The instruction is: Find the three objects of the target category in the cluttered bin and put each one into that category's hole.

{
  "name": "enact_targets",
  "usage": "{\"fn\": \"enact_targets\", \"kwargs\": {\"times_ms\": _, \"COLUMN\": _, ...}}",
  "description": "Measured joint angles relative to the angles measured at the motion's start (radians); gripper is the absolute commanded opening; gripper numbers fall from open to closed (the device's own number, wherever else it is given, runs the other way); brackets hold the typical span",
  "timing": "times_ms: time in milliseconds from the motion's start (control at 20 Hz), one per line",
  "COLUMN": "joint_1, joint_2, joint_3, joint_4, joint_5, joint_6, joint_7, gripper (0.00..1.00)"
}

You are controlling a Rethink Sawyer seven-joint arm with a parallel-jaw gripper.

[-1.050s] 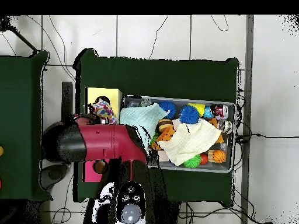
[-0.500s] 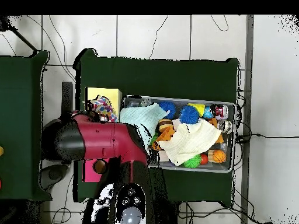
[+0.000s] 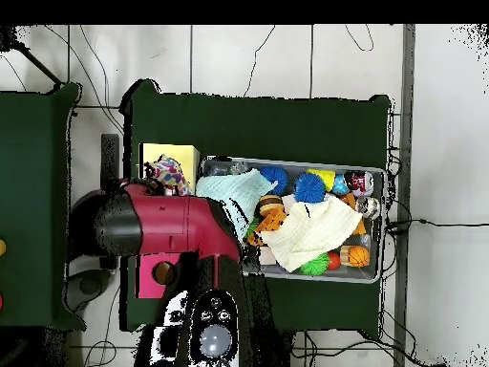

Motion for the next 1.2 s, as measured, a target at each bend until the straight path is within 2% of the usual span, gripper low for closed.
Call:
{"fn": "enact_targets", "kwargs": {"times_ms": 650, "joint_1": -0.001, "joint_2": 0.066, "joint_3": 0.0, "joint_4": 0.0, "joint_5": 0.002, "joint_6": -0.031, "joint_7": 0.0, "gripper": 0.0}}
{"fn": "enact_targets", "kwargs": {"times_ms": 1200, "joint_1": 0.015, "joint_2": 0.077, "joint_3": -0.008, "joint_4": -0.013, "joint_5": 0.011, "joint_6": -0.033, "joint_7": 0.0, "gripper": 0.0}}
